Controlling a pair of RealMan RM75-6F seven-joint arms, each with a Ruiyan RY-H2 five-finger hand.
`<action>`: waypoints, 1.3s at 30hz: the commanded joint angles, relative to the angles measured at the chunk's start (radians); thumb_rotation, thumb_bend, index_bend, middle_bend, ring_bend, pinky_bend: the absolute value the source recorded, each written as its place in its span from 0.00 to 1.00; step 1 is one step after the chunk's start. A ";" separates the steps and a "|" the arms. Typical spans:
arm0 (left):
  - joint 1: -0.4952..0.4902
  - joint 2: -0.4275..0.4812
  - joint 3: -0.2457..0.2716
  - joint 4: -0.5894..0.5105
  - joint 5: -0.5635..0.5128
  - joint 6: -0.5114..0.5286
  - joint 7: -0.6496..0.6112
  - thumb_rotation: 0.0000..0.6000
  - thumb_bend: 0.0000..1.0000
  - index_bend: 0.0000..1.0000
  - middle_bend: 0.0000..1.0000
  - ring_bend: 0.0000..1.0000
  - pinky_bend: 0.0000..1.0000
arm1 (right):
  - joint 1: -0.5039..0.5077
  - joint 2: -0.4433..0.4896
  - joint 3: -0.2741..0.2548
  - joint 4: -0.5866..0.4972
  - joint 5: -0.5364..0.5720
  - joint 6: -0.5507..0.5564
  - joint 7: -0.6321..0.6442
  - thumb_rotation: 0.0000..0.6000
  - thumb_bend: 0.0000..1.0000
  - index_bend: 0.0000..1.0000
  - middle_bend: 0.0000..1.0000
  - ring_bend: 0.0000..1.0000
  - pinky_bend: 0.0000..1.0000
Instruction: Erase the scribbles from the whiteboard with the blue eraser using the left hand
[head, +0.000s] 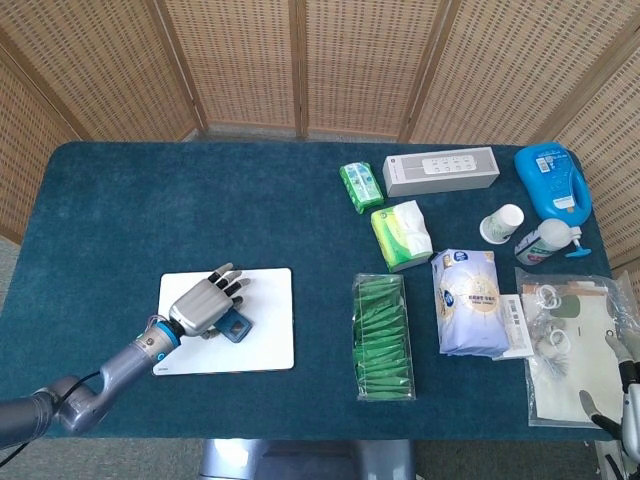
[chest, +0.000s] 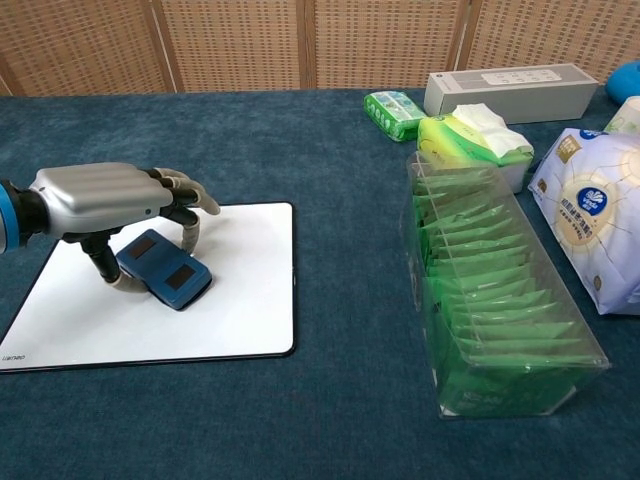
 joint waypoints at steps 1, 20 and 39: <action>0.007 0.038 0.014 -0.052 0.012 0.007 -0.012 1.00 0.28 0.70 0.14 0.00 0.00 | 0.001 -0.001 0.000 0.001 0.001 -0.001 0.000 1.00 0.23 0.14 0.11 0.00 0.03; -0.004 0.033 0.020 -0.084 0.031 -0.006 0.019 1.00 0.28 0.70 0.14 0.00 0.00 | -0.004 -0.005 0.001 0.012 0.004 0.004 0.010 1.00 0.23 0.14 0.11 0.00 0.03; 0.000 0.029 -0.004 -0.016 -0.036 -0.012 0.082 1.00 0.28 0.70 0.14 0.00 0.00 | -0.001 -0.010 0.004 0.023 0.007 -0.001 0.020 1.00 0.23 0.14 0.11 0.00 0.03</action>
